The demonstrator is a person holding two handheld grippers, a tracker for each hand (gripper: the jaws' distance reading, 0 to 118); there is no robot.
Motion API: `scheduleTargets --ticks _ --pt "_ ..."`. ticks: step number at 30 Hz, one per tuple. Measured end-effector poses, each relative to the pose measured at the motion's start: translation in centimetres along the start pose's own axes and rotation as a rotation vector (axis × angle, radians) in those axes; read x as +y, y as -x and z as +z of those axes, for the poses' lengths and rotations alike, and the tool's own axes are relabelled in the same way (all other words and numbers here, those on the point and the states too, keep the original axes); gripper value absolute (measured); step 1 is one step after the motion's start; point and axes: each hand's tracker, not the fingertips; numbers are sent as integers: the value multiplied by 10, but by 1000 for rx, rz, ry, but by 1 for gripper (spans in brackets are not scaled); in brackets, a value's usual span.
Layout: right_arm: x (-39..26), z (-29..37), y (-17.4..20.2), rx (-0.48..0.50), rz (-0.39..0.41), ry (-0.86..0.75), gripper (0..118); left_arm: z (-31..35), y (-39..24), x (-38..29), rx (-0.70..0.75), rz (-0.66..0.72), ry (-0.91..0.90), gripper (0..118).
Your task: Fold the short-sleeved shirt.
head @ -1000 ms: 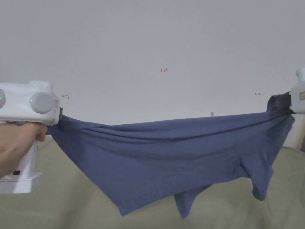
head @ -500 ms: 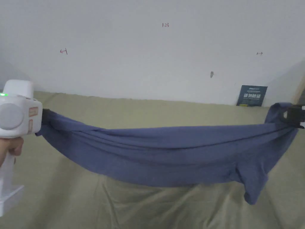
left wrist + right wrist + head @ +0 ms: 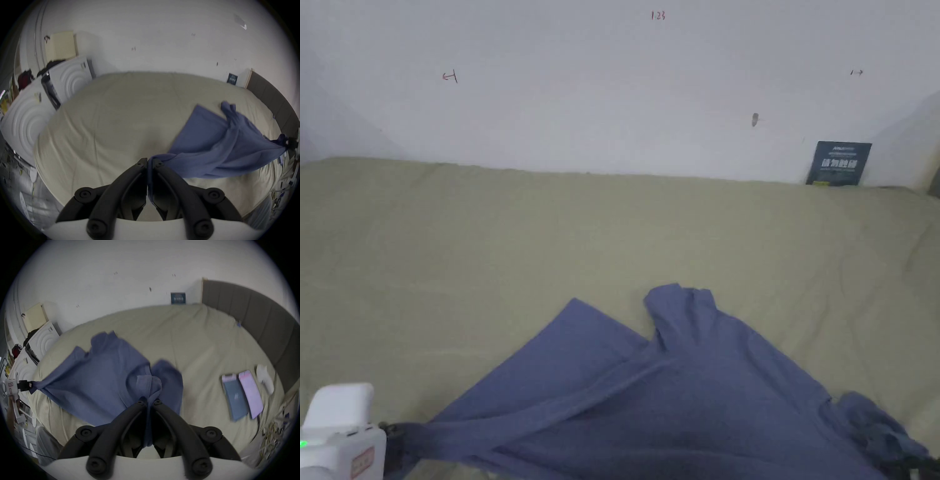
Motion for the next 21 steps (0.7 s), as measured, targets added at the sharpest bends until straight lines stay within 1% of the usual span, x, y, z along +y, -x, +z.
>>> scheduleTargets --ticks 2,4,9,14,15,16,17,18,19,20,21 --pt "-17 -11 -6 -13 -3 23 4 -10 3 -17 1 12 48 5" --pt "-31 -17 -12 -9 -34 48 4 -14 5 -27 2 24 86 5" --pt "-43 -25 -16 -10 -70 78 4 -25 10 -41 -9 59 120 5" --pt "-43 -25 -12 -36 -71 84 4 -30 13 -42 -1 46 124 5" --pt "-42 -25 -12 -39 -75 89 7 -30 14 -41 -3 41 124 5" --pt "-40 -25 -12 -45 -90 97 17 -31 17 -38 -11 40 128 5" --pt "-38 -24 -13 -52 -103 106 49 -30 20 -38 -21 46 124 12" --pt "-37 -20 -13 -42 -112 112 76 -28 22 -37 -31 56 127 35" --pt "-36 -16 -12 -40 -108 113 98 -26 25 -37 -29 58 134 76" --pt "-36 -9 -9 -46 -99 107 113 -22 27 -37 -38 64 141 115" --pt "-34 -3 -5 -53 -82 93 114 -15 31 -39 -49 72 124 118"
